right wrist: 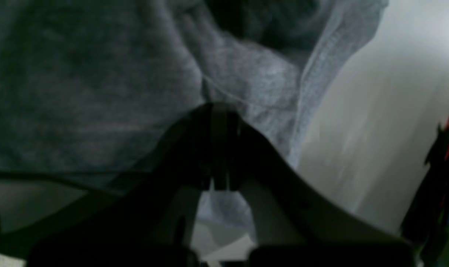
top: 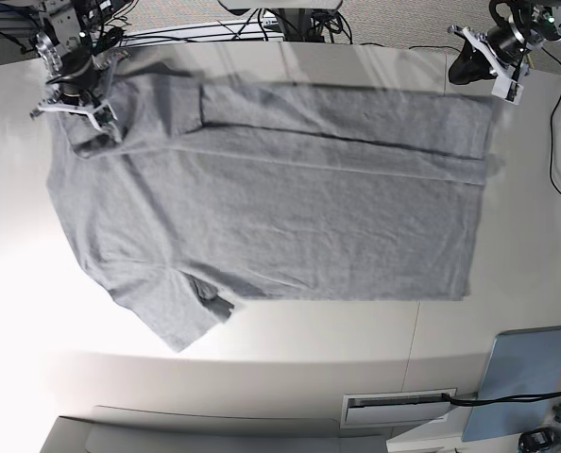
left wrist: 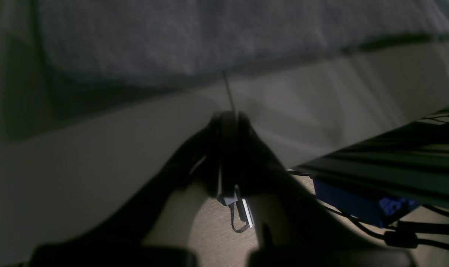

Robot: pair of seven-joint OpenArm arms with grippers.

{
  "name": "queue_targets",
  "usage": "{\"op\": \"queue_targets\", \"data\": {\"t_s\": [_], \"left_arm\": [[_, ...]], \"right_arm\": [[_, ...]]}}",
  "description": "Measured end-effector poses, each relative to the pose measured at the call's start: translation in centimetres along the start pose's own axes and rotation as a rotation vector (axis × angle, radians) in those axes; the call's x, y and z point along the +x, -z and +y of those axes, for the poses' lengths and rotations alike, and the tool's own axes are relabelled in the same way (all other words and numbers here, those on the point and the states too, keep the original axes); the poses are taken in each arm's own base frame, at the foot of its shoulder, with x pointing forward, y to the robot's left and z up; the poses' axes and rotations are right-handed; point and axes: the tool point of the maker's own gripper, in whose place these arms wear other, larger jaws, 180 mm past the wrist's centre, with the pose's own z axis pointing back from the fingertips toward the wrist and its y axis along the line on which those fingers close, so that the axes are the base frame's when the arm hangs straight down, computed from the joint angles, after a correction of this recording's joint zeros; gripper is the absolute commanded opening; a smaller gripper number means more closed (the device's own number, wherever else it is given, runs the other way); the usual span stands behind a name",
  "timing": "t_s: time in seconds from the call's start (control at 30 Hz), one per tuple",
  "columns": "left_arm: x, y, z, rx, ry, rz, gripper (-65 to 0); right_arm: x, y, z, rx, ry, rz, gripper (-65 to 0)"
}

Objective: Fold the T-shirt properly
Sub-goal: 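Regrasp the folded edge with both grippers and drag the shirt toward the arms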

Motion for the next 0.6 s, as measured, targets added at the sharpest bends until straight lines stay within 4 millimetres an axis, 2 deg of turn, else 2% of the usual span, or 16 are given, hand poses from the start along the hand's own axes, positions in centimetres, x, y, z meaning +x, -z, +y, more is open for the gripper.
{"op": "queue_targets", "data": {"t_s": [0.07,0.1,0.2,0.27,0.33,0.4,0.53,0.6], "left_arm": [[0.7,-0.4,-0.4,0.01,0.035,0.016,-65.0],[1.8,-0.7,-0.5,0.02,0.045,-0.01,-65.0],[7.8,-1.4,-1.3,0.022,0.074,-0.181,-65.0],[10.7,-0.9,-1.5,0.013,0.071,-0.261,-65.0],[11.0,0.4,-1.1,0.025,0.051,-0.253,-65.0],[9.6,2.2,-0.9,0.037,0.066,-0.172,-65.0],[9.1,5.0,-0.9,0.035,0.051,-0.13,-65.0],[8.1,5.8,-0.9,0.04,0.069,-0.091,-65.0]], "right_arm": [[-0.1,0.0,-0.2,-0.004,0.003,0.005,-65.0],[-0.1,0.0,-0.3,-0.005,0.003,0.004,-65.0],[0.0,0.0,-0.2,-0.003,0.004,-0.002,-65.0],[0.0,0.0,-0.2,-0.004,0.005,-0.005,-65.0],[0.0,0.0,-0.2,-0.005,0.006,-0.005,-65.0],[0.0,0.0,-0.3,-0.005,0.006,-0.004,-65.0],[0.0,0.0,-0.3,-0.005,0.006,-0.004,-65.0],[0.0,0.0,-0.2,-0.005,0.006,-0.005,-65.0]]}}
